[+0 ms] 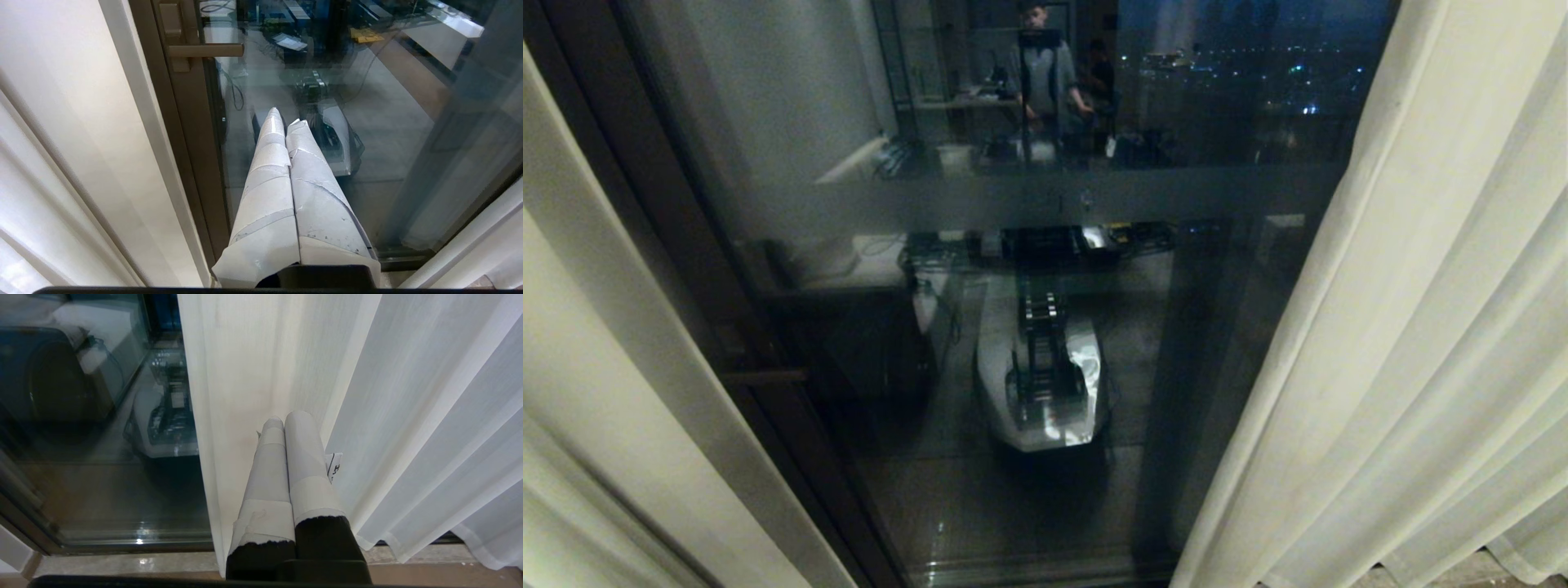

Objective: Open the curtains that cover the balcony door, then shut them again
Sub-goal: Close the inner curtains on both sides

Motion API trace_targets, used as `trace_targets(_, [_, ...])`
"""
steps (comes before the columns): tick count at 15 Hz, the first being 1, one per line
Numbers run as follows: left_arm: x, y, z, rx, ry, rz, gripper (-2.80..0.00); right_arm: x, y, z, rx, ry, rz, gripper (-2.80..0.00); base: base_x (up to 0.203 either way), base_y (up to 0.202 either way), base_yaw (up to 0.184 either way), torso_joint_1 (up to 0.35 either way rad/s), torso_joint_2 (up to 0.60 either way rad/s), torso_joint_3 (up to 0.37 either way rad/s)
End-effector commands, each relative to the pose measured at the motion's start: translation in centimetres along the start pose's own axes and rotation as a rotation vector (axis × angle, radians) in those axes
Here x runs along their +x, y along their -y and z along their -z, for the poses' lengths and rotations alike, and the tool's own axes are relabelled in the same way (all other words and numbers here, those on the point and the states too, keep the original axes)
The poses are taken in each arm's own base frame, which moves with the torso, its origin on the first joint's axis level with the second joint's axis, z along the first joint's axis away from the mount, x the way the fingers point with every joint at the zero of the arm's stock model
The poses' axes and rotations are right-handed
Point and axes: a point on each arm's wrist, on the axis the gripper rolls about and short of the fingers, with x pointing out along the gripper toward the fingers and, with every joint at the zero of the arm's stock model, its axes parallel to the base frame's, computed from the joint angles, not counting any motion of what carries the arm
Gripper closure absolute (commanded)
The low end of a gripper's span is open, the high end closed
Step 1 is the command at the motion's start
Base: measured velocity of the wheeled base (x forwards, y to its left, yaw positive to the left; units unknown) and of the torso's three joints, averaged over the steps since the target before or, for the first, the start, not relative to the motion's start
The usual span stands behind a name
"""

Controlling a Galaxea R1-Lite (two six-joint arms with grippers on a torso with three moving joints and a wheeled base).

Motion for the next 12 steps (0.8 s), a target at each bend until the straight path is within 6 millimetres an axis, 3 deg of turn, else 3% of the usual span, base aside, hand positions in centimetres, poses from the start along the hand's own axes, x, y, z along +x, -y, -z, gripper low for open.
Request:
trace_targets(1, [0.0,0.0,0.0,0.0,0.001,0.0,0.0,0.02,0.0,-0.01,0.013,-0.001,-0.001,0.0,0.0,0.0,0.0,0.0,0.0,0.0])
trace_targets(12, [0.0,0.0,0.01,0.0,-0.001,-0.002,0.0,0.02,0.01,-0.04,0.057,0.001,0.004,0.0,0.0,0.0,0.0,0.0,0.0,0.0])
